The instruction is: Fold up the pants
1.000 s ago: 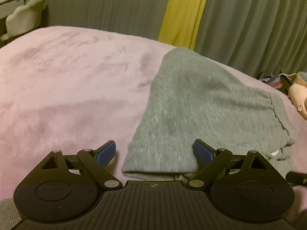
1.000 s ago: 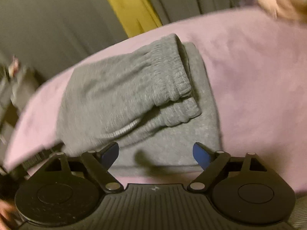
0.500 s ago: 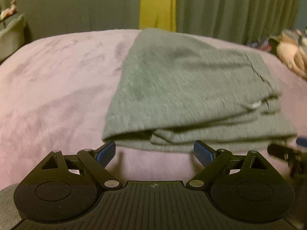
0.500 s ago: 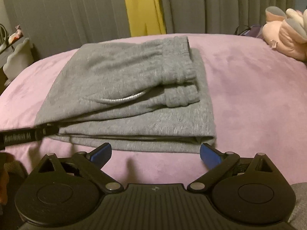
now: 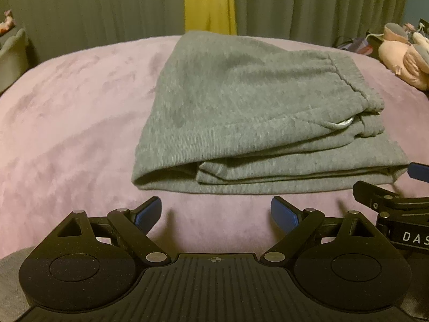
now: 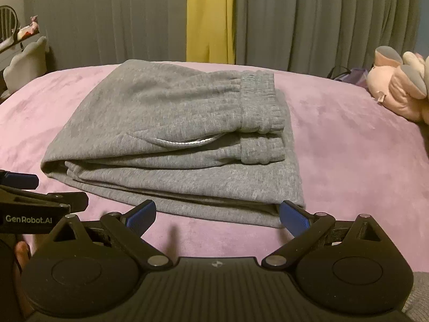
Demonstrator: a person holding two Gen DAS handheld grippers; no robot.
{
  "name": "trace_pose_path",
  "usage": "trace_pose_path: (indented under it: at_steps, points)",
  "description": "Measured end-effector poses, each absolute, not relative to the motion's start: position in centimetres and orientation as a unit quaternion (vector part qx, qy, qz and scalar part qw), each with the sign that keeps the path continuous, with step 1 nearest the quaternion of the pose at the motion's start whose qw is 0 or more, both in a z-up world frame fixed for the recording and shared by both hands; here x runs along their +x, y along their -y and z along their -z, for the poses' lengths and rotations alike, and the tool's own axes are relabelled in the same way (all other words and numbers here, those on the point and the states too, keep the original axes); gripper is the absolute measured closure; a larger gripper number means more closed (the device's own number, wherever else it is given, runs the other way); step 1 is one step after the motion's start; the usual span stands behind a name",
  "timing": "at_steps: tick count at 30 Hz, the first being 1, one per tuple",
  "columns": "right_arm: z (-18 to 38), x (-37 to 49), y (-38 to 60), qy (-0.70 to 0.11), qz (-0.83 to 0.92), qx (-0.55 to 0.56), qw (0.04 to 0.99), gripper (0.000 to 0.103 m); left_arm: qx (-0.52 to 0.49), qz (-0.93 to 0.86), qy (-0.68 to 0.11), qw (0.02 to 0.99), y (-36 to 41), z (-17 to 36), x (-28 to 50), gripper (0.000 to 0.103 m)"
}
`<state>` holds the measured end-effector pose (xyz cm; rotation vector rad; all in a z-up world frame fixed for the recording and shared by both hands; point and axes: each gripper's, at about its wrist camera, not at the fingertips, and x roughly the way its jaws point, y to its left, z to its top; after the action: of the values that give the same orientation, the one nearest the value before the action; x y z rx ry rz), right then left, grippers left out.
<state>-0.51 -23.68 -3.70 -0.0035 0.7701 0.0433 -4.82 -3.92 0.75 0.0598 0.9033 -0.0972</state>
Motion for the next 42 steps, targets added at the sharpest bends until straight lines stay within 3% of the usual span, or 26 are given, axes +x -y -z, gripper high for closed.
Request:
trace_pose_path:
  at_steps: [42]
  points:
    - [4.48,-0.16,24.12,-0.395,-0.013,0.023,0.918,0.004,0.03,0.053,-0.452,0.89,4.19,-0.06,-4.6,0.01]
